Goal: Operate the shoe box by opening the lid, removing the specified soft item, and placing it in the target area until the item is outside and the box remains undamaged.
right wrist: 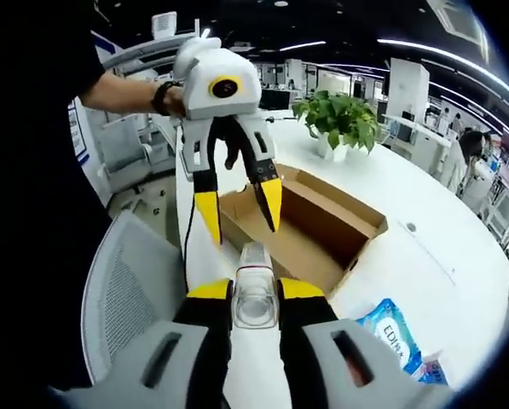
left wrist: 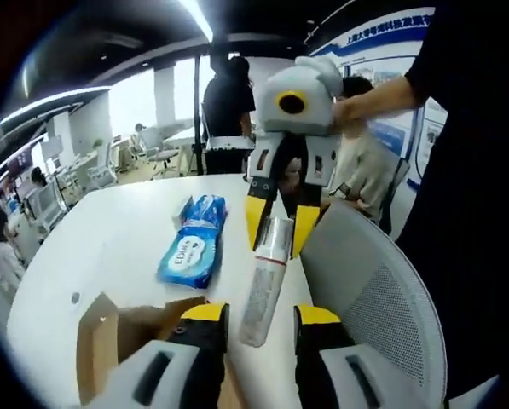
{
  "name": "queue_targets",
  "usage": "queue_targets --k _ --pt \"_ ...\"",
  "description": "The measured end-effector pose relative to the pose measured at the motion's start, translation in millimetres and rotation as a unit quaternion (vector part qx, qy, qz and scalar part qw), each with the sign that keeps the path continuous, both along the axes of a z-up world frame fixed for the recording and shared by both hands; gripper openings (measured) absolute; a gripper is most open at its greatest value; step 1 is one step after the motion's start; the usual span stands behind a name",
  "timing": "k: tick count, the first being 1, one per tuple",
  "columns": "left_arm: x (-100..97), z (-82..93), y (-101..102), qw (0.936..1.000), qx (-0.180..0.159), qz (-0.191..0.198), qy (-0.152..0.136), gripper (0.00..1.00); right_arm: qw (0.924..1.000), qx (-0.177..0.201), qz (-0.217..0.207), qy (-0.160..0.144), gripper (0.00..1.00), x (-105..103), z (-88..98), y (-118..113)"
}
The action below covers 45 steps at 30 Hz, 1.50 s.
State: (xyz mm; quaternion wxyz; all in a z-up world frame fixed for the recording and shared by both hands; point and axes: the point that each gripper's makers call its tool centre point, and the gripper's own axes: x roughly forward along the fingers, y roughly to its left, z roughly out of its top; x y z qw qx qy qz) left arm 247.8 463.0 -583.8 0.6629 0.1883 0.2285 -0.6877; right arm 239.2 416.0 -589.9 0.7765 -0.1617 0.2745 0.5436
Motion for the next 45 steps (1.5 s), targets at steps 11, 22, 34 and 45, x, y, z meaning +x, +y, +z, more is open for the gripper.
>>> queue_targets --k 11,22,34,45 --pt "0.3 -15.5 28 0.9931 -0.021 0.109 0.036 0.3 0.9986 0.011 -0.046 0.023 0.17 5 -8.0 -26" --pt "1.4 -36.3 58 0.9732 -0.035 0.218 0.064 0.32 0.9909 0.058 -0.112 0.049 0.17 32 0.5 -55" --pt "16.5 -42.1 88 0.9479 -0.049 0.307 0.072 0.36 0.9883 0.046 -0.138 0.046 0.17 67 9.6 -91" --pt "25.2 -45.6 100 0.9367 -0.041 0.342 0.065 0.33 0.99 0.013 -0.134 0.041 0.17 98 4.5 -118"
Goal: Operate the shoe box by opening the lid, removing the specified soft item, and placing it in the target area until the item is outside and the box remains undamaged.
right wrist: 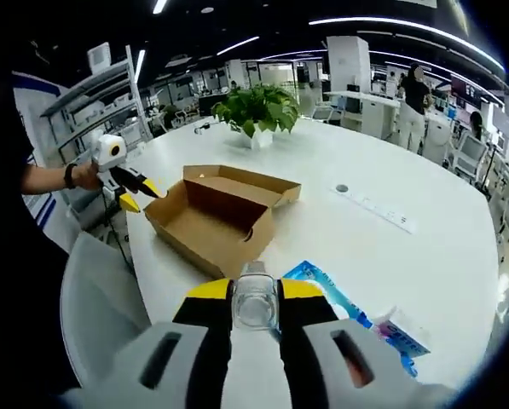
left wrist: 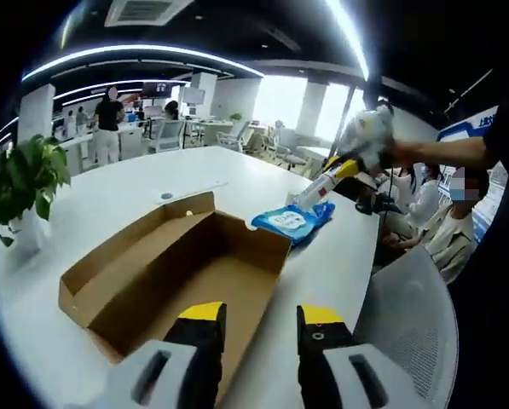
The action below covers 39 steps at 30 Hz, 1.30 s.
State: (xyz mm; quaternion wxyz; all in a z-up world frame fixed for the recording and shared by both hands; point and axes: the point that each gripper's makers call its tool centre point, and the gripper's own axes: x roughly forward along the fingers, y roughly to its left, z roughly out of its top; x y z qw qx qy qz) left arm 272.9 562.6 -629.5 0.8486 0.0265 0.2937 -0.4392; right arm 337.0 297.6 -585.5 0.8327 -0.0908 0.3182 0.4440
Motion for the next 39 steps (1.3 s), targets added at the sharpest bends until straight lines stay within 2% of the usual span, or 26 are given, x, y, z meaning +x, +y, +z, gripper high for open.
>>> queue_targets --k 5,9,13,18,21,25,30,34,39 --pt "0.4 1.5 2 0.9999 -0.002 0.01 0.0 0.33 0.9993 -0.033 0.014 -0.004 0.17 19 -1.2 -15" --pt "-2.9 1.1 6 0.9999 -0.003 0.016 0.003 0.33 0.9965 -0.078 0.029 -0.007 0.17 36 -6.3 -32" --pt "-4.0 -1.1 14 0.9997 0.0 0.026 0.006 0.33 0.9886 -0.134 0.065 -0.021 0.17 56 -4.6 -45" --pt "-4.9 -2.5 23 0.9994 0.006 0.034 0.008 0.33 0.9689 -0.214 0.121 -0.03 0.17 81 -4.9 -60" --pt "-4.1 -2.1 27 0.9992 0.008 0.039 0.008 0.33 0.9502 -0.266 0.159 -0.034 0.17 95 -10.2 -67" --pt "-3.6 -3.5 31 0.999 0.011 0.042 0.01 0.33 0.9287 -0.312 0.198 -0.03 0.17 108 -20.8 -70" --pt "-5.8 -6.9 37 0.9988 0.019 0.042 0.013 0.33 0.905 -0.353 0.236 -0.023 0.17 113 -36.5 -69" --pt "-7.4 -10.2 44 0.9984 0.023 0.048 0.017 0.33 0.8905 -0.371 0.263 -0.022 0.17 116 -50.7 -64" --pt "-10.9 -12.9 52 0.9978 0.028 0.056 0.021 0.33 0.8759 -0.39 0.283 -0.01 0.18 117 -69.3 -66"
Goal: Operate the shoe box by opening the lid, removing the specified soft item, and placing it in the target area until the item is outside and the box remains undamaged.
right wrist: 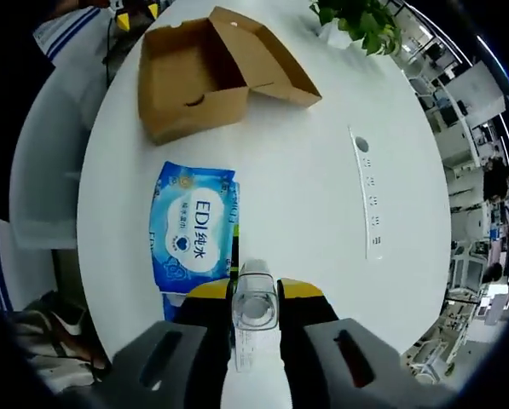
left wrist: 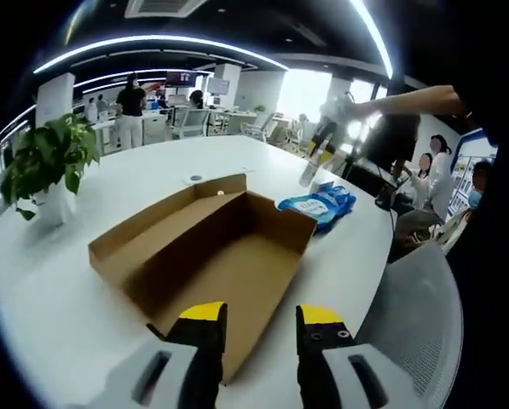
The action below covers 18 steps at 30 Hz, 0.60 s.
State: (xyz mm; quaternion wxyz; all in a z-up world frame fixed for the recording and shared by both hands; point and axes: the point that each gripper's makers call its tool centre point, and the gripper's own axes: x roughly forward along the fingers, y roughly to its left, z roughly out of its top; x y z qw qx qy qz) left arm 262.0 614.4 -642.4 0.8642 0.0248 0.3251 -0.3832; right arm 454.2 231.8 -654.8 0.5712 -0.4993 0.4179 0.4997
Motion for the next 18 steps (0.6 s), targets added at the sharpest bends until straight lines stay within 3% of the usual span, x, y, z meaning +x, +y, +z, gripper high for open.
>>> queue_targets --k 18 --pt "-3.7 -8.3 10 0.9998 0.011 0.012 0.015 0.32 0.999 -0.029 0.024 0.025 0.18 7 -35.5 -1"
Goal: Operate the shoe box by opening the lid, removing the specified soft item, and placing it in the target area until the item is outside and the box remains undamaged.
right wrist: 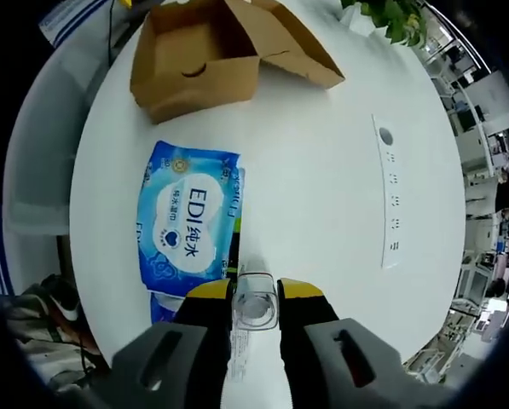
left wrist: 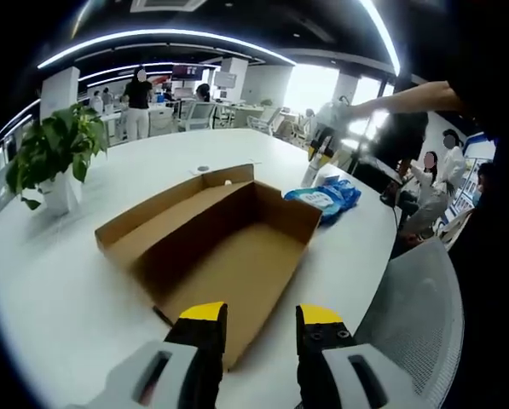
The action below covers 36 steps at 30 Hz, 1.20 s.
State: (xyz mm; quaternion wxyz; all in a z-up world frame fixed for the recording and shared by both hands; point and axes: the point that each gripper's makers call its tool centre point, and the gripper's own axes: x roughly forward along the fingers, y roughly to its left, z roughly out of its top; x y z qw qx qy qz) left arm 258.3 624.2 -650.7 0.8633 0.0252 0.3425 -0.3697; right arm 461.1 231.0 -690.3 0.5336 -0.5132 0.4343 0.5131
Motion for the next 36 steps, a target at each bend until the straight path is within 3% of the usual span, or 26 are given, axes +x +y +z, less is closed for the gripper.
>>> queue_targets --k 13,36 --pt "5.0 -0.8 -2 1.0 0.0 -0.002 0.001 0.32 0.9998 -0.012 -0.006 0.013 0.18 -2 -10.2 -10" --pt "0.7 -3.2 -3 1.0 -0.001 -0.006 0.006 0.32 0.9996 -0.016 -0.016 0.016 0.19 0 -11.0 -16"
